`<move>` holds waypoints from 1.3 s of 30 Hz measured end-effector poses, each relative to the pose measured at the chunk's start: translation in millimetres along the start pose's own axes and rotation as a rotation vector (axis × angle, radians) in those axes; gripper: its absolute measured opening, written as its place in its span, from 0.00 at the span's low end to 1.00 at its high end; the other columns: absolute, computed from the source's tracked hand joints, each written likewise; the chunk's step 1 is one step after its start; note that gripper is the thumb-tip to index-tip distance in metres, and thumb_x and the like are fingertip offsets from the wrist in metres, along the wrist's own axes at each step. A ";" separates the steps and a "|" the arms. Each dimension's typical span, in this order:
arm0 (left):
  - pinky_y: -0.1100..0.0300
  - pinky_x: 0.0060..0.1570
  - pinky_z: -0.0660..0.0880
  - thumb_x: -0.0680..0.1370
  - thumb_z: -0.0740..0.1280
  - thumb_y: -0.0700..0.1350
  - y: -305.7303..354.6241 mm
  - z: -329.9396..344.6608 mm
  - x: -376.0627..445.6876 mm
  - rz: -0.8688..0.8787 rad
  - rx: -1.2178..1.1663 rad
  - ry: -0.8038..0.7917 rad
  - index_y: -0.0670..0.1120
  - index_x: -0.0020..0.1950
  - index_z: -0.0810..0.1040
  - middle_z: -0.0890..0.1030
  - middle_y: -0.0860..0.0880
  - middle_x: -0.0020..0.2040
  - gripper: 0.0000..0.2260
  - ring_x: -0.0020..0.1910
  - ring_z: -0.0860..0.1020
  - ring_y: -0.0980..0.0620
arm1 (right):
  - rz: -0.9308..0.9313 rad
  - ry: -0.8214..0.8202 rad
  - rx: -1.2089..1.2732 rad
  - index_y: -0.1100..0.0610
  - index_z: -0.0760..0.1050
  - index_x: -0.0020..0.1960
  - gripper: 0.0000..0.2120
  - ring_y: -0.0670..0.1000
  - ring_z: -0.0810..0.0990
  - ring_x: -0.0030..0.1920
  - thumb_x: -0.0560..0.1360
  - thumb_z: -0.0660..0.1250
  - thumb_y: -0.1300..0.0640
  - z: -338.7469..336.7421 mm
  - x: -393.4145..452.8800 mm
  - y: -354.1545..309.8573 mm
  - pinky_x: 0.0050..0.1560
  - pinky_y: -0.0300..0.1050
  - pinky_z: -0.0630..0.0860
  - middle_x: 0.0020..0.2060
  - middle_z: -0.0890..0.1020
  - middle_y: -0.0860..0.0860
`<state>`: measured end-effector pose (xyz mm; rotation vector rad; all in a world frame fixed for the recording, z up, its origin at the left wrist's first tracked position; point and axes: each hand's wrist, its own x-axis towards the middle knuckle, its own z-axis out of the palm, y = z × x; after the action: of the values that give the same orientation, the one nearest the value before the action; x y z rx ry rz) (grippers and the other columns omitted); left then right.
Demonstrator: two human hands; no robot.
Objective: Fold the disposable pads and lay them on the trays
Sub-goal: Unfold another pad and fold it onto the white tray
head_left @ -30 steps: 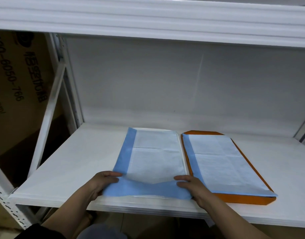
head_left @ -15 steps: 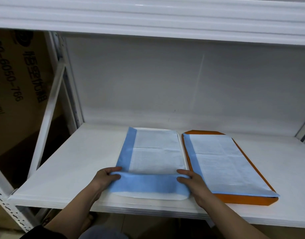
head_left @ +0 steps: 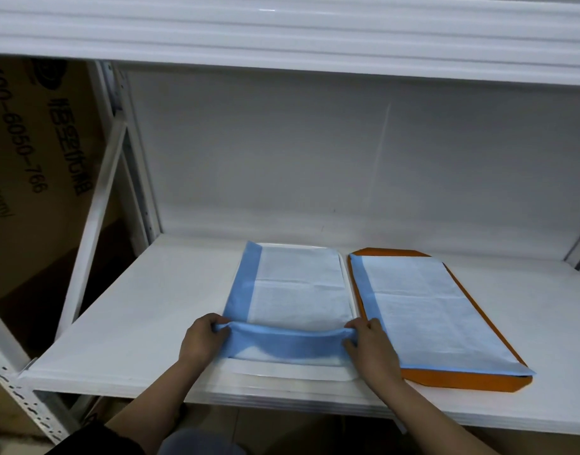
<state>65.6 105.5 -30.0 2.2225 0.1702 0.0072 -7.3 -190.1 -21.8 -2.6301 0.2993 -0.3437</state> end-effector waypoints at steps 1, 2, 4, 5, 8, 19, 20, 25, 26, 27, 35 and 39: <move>0.60 0.43 0.68 0.76 0.67 0.40 0.5 1.0 0.1 -0.025 -0.046 -0.001 0.48 0.44 0.79 0.79 0.49 0.42 0.04 0.44 0.77 0.48 | -0.050 0.043 -0.150 0.51 0.73 0.58 0.14 0.53 0.75 0.53 0.74 0.68 0.51 -0.4 -2.7 -1.9 0.45 0.43 0.71 0.54 0.72 0.52; 0.60 0.42 0.68 0.75 0.67 0.38 0.9 1.6 0.1 -0.044 -0.089 -0.007 0.47 0.43 0.79 0.79 0.48 0.40 0.04 0.43 0.76 0.48 | -0.088 0.042 -0.256 0.51 0.75 0.55 0.18 0.54 0.76 0.51 0.68 0.74 0.50 -1.3 -4.3 -4.5 0.43 0.46 0.73 0.52 0.73 0.53; 0.60 0.41 0.69 0.75 0.67 0.36 1.9 1.9 0.2 -0.072 -0.168 -0.017 0.46 0.40 0.79 0.78 0.47 0.37 0.06 0.39 0.76 0.48 | -0.156 0.078 -0.365 0.50 0.80 0.47 0.25 0.55 0.80 0.45 0.52 0.81 0.48 1.2 -6.2 -7.5 0.38 0.47 0.77 0.49 0.78 0.53; 0.60 0.41 0.69 0.75 0.67 0.36 2.0 1.7 0.4 -0.082 -0.202 -0.025 0.46 0.39 0.80 0.78 0.47 0.36 0.08 0.39 0.75 0.49 | -0.164 0.063 -0.390 0.49 0.80 0.46 0.27 0.56 0.81 0.47 0.48 0.82 0.47 2.3 -7.0 -11.6 0.40 0.49 0.78 0.52 0.80 0.54; 0.62 0.39 0.69 0.75 0.67 0.34 3.0 2.5 -0.3 -0.102 -0.257 -0.043 0.45 0.37 0.79 0.79 0.46 0.35 0.10 0.38 0.75 0.49 | -0.233 -0.053 -0.382 0.48 0.74 0.63 0.29 0.57 0.68 0.69 0.64 0.70 0.40 2.5 -7.6 -24.8 0.65 0.57 0.66 0.71 0.67 0.53; 0.63 0.39 0.71 0.74 0.67 0.34 2.9 -5.2 -0.6 -0.074 -0.293 -0.117 0.46 0.39 0.78 0.78 0.49 0.37 0.08 0.42 0.77 0.49 | -0.665 -0.190 -0.366 0.52 0.81 0.47 0.25 0.50 0.79 0.43 0.74 0.47 0.43 41.1 24.8 -43.2 0.40 0.43 0.72 0.43 0.80 0.49; 0.61 0.42 0.71 0.73 0.68 0.37 -0.3 -5.9 0.7 -0.038 -0.194 -0.125 0.48 0.39 0.78 0.78 0.50 0.39 0.06 0.46 0.78 0.47 | -0.670 -0.196 -0.418 0.50 0.80 0.39 0.19 0.48 0.78 0.35 0.74 0.53 0.46 44.3 26.9 -40.1 0.32 0.39 0.69 0.36 0.79 0.46; 0.47 0.56 0.70 0.59 0.69 0.52 -12.1 3.3 -2.5 0.649 0.668 0.146 0.53 0.53 0.77 0.76 0.45 0.57 0.22 0.59 0.69 0.46 | -0.804 -0.082 -0.449 0.47 0.78 0.31 0.11 0.44 0.72 0.26 0.70 0.67 0.48 57.8 36.9 -36.0 0.25 0.36 0.61 0.28 0.76 0.43; 0.46 0.59 0.69 0.58 0.68 0.56 -4.8 10.5 -6.0 0.787 0.723 0.100 0.53 0.55 0.77 0.77 0.46 0.59 0.25 0.61 0.71 0.47 | -0.813 -0.074 -0.456 0.48 0.78 0.31 0.09 0.45 0.72 0.25 0.69 0.71 0.47 56.8 35.9 -38.3 0.26 0.36 0.60 0.28 0.76 0.44; 0.47 0.61 0.70 0.58 0.68 0.58 1.0 19.5 -5.8 0.881 0.769 0.055 0.52 0.56 0.78 0.78 0.48 0.58 0.27 0.60 0.74 0.49 | -0.837 -0.050 -0.465 0.48 0.78 0.31 0.09 0.45 0.73 0.25 0.66 0.74 0.47 57.5 35.5 -39.9 0.26 0.36 0.59 0.27 0.76 0.44; 0.67 0.21 0.67 0.62 0.70 0.45 22.4 46.7 8.4 1.035 0.995 -0.175 0.52 0.29 0.76 0.74 0.54 0.24 0.04 0.22 0.74 0.56 | -0.843 -0.066 -0.411 0.47 0.80 0.44 0.14 0.44 0.76 0.29 0.73 0.57 0.45 51.6 35.5 -12.9 0.27 0.36 0.69 0.33 0.80 0.43; 0.67 0.20 0.69 0.60 0.72 0.43 6.9 25.7 10.9 1.028 1.074 -0.238 0.50 0.40 0.79 0.77 0.54 0.28 0.10 0.24 0.76 0.56 | -0.944 -0.059 -0.460 0.49 0.80 0.39 0.10 0.44 0.74 0.25 0.73 0.60 0.52 34.7 37.9 7.2 0.26 0.36 0.67 0.29 0.78 0.44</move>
<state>79.0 82.4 -40.8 3.0439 -1.3991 0.2622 37.5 -191.9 -47.8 -3.0502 -1.0350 -0.5321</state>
